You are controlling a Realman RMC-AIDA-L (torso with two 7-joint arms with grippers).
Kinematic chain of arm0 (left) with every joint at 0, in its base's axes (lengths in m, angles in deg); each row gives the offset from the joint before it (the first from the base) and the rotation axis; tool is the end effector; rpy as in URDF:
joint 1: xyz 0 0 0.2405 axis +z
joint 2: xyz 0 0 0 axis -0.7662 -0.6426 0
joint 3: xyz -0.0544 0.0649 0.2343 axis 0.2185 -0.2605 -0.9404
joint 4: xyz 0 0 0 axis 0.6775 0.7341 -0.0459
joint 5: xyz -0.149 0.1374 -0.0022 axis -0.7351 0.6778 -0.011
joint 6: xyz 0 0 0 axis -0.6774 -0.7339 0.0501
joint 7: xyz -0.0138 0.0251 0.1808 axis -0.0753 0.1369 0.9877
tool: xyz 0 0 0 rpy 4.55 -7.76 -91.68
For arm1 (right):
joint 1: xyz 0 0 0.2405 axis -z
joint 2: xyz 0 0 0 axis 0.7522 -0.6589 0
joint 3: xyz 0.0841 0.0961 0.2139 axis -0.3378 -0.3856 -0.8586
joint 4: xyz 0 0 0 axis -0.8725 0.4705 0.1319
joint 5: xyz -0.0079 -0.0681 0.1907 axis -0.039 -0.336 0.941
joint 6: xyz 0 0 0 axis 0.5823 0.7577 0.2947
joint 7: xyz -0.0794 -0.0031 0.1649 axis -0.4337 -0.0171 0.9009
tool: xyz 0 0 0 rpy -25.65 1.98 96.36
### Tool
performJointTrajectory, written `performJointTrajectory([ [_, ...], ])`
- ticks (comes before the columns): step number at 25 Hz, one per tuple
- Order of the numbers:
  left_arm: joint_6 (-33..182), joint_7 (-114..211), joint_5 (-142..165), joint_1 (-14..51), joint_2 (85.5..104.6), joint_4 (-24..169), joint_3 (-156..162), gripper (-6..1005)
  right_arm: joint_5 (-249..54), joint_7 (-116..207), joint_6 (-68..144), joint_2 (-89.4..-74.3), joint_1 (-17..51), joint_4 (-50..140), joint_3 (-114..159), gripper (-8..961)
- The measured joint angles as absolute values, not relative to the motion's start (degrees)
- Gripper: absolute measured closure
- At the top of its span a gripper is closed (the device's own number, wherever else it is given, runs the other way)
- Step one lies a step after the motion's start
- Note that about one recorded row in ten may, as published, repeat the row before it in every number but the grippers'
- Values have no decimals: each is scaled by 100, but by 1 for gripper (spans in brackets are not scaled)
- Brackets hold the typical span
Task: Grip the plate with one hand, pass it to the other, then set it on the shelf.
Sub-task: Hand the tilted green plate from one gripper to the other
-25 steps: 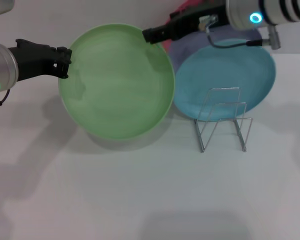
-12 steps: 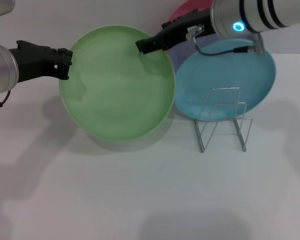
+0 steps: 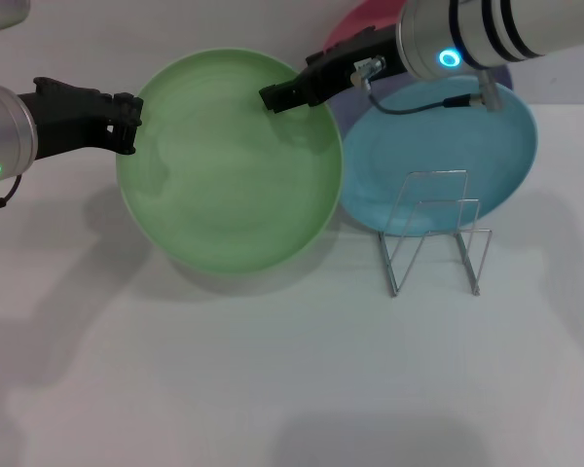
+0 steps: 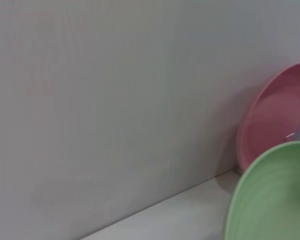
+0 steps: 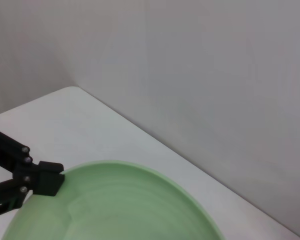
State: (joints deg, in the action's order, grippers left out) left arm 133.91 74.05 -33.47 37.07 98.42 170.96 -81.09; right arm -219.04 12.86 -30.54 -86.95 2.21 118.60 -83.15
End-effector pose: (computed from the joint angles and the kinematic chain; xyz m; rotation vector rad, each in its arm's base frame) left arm -0.1601 0.3790 0.0287 -2.1463 -0.6694 -0.1787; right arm 0.0690 0.4395 -0.0392 -2.5053 0.6686 0.1566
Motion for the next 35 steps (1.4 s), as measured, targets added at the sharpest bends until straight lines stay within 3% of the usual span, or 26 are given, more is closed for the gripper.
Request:
performJointTrajectory([
  [7, 13396, 7409, -3353, 3720, 9842, 17094, -8108, 948, -22029, 1138, -2824, -8720, 231, 11903, -7992, 229],
  [12, 13397, 7416, -3425, 3734, 9842, 17094, -8111, 947, -22258, 1121, -2809, -8726, 210, 11900, -7784, 440],
  [15, 13371, 7421, -3450, 3752, 9839, 17097, -8119, 946, -22294, 1122, -2773, -8739, 263, 11988, -7700, 670],
  [23, 13353, 7478, -3591, 3755, 9836, 17112, -8146, 944, -22384, 1118, -2721, -8802, 543, 12450, -7625, 759],
  [29, 13290, 7521, -3720, 3771, 9842, 17165, -8160, 746, -22420, 1108, -2742, -8800, 637, 12506, -7585, 846],
  [35, 13265, 7616, -3733, 3784, 9845, 17261, -8162, 619, -22474, 1114, -2728, -8799, 821, 12688, -7601, 920],
])
